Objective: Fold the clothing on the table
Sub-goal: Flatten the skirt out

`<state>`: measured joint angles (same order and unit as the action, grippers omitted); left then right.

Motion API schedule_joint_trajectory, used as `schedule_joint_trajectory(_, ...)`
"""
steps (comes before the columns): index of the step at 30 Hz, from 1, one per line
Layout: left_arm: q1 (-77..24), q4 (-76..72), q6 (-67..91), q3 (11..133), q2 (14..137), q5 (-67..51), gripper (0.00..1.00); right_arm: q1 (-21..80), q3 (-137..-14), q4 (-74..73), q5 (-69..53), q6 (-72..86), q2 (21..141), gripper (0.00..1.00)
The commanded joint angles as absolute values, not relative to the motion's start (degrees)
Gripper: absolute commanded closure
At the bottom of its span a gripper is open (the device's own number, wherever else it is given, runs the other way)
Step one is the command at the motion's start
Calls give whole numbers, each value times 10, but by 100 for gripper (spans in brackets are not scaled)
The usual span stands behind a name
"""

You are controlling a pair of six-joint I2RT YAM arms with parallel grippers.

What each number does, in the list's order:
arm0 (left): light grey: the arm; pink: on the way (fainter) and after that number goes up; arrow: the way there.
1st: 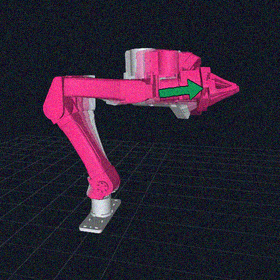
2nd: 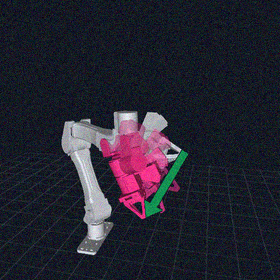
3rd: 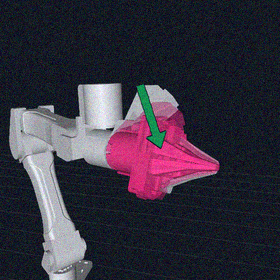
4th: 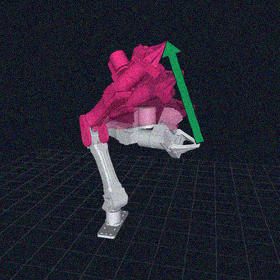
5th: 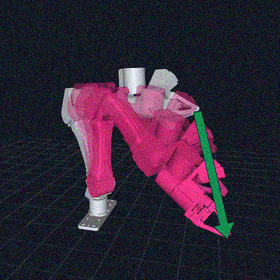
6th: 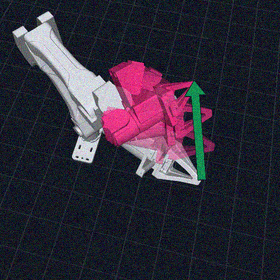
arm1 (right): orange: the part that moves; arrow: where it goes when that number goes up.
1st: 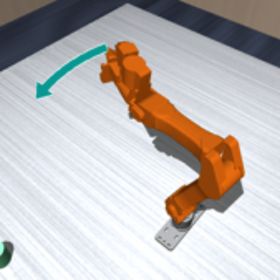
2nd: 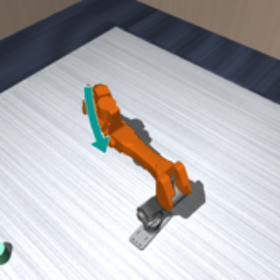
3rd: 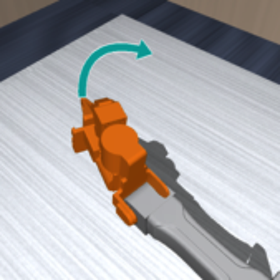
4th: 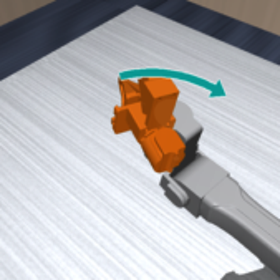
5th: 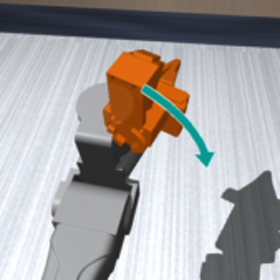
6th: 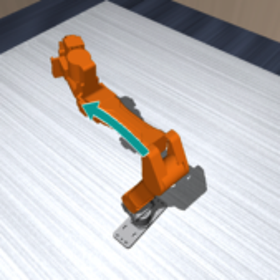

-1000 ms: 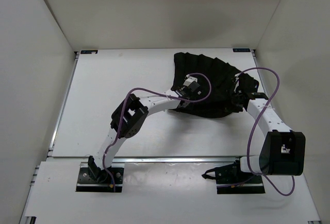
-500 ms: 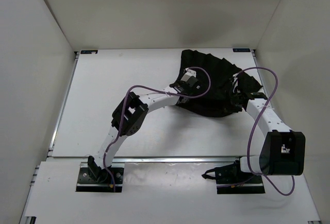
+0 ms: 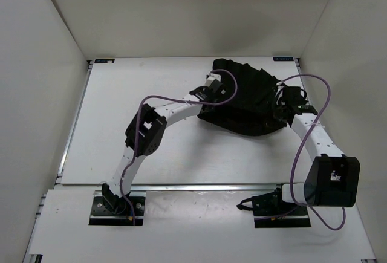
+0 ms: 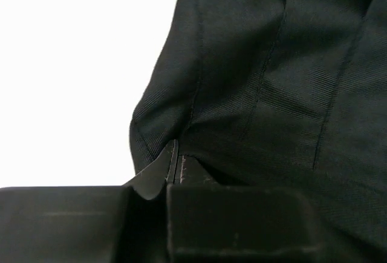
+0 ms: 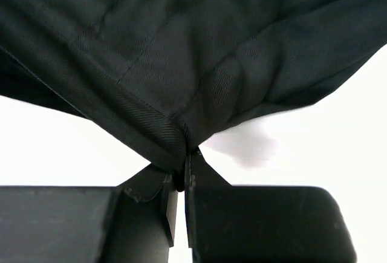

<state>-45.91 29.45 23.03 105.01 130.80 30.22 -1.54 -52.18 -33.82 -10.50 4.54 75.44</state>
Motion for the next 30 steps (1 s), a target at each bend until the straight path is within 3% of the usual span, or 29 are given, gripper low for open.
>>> schedule_joint_trajectory(1, -390, 317, 243, 1038, 1196, 268, 100, -47, -596, -339, -68, 31, 754, 100)
schedule_joint_trajectory(11, -282, 359, 187, 944, 1000, 193, 100, -64, -738, -333, -100, 49, 796, 100)
schedule_joint_trajectory(23, -251, 316, 217, 684, 890, 146, 100, -6, -587, -283, -165, 96, 758, 100)
schedule_joint_trajectory(26, -229, 309, 217, 713, 927, 127, 100, -17, -637, -285, -171, 89, 805, 100)
schedule_joint_trajectory(28, -210, 316, 206, 771, 969, 131, 100, -20, -744, -304, -163, 65, 850, 100)
schedule_joint_trajectory(30, -205, 342, 194, 905, 1010, 141, 100, -21, -861, -340, -155, 52, 895, 100)
